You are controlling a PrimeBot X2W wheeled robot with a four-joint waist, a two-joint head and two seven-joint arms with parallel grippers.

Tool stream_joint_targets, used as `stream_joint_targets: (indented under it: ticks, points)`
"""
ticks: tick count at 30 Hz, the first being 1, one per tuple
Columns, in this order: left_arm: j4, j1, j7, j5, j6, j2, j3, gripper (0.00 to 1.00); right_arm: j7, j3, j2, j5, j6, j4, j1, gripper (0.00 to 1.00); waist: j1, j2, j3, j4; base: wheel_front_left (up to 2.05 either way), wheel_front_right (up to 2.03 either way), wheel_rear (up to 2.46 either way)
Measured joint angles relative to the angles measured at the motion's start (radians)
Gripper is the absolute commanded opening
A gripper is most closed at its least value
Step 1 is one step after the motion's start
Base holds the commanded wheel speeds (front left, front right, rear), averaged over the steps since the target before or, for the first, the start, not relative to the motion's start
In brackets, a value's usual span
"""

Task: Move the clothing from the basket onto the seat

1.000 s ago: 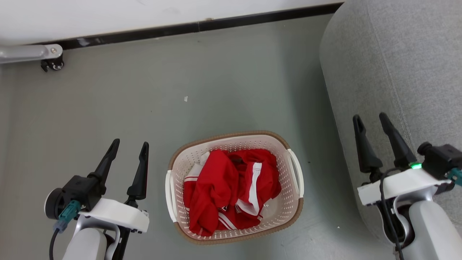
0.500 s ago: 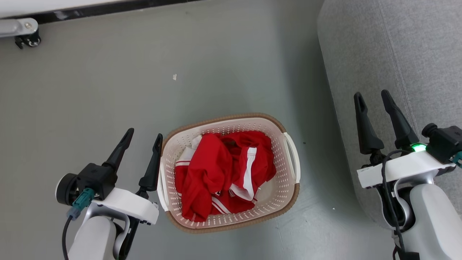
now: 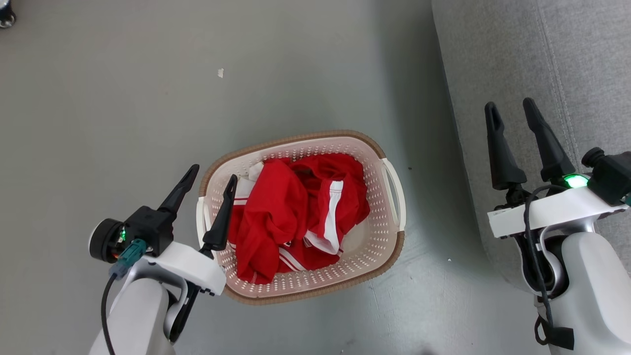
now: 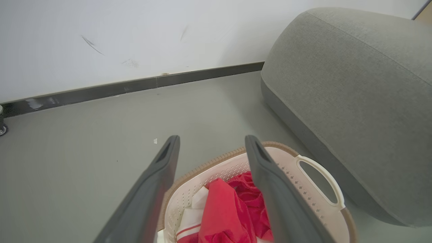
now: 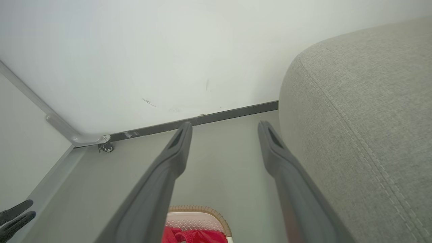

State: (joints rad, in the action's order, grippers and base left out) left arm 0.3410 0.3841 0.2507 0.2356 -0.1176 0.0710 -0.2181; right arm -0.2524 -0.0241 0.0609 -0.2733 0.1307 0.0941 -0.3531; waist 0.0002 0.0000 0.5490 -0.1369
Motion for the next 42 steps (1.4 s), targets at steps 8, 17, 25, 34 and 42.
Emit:
stream_joint_targets:
  ticks: [8, 17, 25, 34, 42]
  points:
    - [0.049, 0.054, -0.012, -0.027, -0.001, 0.003, -0.046, 1.0, 0.0, 0.01, -0.001, -0.016, 0.0, -0.015, -0.021, 1.0, 0.0, 0.0, 0.053, -0.015, 0.0, 0.0, 0.0]
    - [0.138, 0.101, -0.031, -0.072, -0.005, 0.023, -0.128, 1.0, 0.0, 0.013, -0.002, -0.025, 0.0, -0.02, -0.058, 1.0, 0.0, 0.0, 0.109, -0.036, 0.0, 0.0, 0.0]
    - [0.228, 0.165, -0.051, -0.097, -0.006, 0.011, -0.19, 1.0, -0.002, 0.007, -0.004, -0.026, 0.0, -0.026, -0.097, 1.0, 0.0, 0.0, 0.158, -0.058, 0.0, 0.0, 0.0]
    - [0.306, 0.237, -0.075, -0.094, -0.009, -0.005, -0.236, 1.0, -0.003, -0.009, -0.007, -0.026, 0.0, -0.031, -0.128, 1.0, 0.0, 0.0, 0.202, -0.08, 0.0, 0.0, 0.0]
    - [0.38, 0.286, -0.118, -0.058, -0.01, -0.009, -0.264, 1.0, -0.003, -0.023, -0.009, -0.044, 0.0, -0.045, -0.169, 1.0, 0.0, 0.0, 0.238, -0.104, 0.0, 0.0, 0.0]
